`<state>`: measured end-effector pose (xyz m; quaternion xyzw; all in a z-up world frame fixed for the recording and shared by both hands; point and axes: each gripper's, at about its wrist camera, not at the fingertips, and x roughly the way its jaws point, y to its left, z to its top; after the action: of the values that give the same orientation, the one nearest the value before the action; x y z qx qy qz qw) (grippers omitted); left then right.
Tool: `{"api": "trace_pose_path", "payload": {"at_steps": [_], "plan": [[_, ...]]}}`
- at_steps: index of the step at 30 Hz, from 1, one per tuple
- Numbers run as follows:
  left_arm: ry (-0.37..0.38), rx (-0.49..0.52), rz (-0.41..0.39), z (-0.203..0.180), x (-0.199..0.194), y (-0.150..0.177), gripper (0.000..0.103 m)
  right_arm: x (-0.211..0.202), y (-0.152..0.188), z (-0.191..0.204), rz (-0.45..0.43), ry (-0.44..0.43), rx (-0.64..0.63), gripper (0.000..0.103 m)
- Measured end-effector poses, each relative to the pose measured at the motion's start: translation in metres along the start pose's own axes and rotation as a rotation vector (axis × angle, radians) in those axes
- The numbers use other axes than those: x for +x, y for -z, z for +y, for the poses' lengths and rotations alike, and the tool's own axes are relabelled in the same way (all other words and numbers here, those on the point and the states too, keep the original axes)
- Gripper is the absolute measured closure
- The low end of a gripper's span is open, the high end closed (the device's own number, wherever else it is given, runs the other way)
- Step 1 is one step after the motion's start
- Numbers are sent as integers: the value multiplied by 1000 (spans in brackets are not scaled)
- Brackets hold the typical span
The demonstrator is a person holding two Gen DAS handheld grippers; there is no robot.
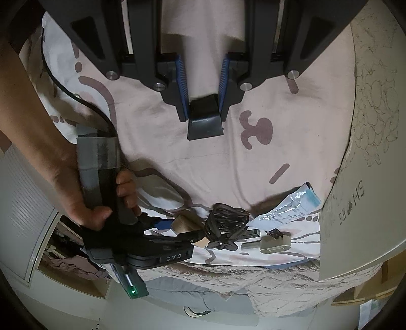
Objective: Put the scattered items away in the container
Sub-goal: 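Grasp the wooden block with the right gripper, then lift the wooden block with the right gripper and carry it toward the white box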
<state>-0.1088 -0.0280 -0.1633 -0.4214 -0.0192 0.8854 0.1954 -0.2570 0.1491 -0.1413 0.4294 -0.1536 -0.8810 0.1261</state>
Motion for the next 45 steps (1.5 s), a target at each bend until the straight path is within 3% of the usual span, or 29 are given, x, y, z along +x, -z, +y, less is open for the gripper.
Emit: {"api": "trace_pose_path", "payload": {"at_steps": [10,21,25,36,40,45], "plan": [[-4,3,-9,1,1,2,79,-53,51,15,26,63,-153,57],[22,-24,-8,6,2,2,79,-104,128,25,97,53,-257,60],[11,-15,-9,5,2,1,79,-114,147,27,68,73,-269,60],[-63,32,-21,-5,1,2,72,-103,141,31,59,123,-278,59],[-87,30,-33,-6,-2,3,47,-95,137,35,76,142,-300,59],[-99,28,-25,-6,-2,2,46,-88,132,35,87,145,-305,59]]}}
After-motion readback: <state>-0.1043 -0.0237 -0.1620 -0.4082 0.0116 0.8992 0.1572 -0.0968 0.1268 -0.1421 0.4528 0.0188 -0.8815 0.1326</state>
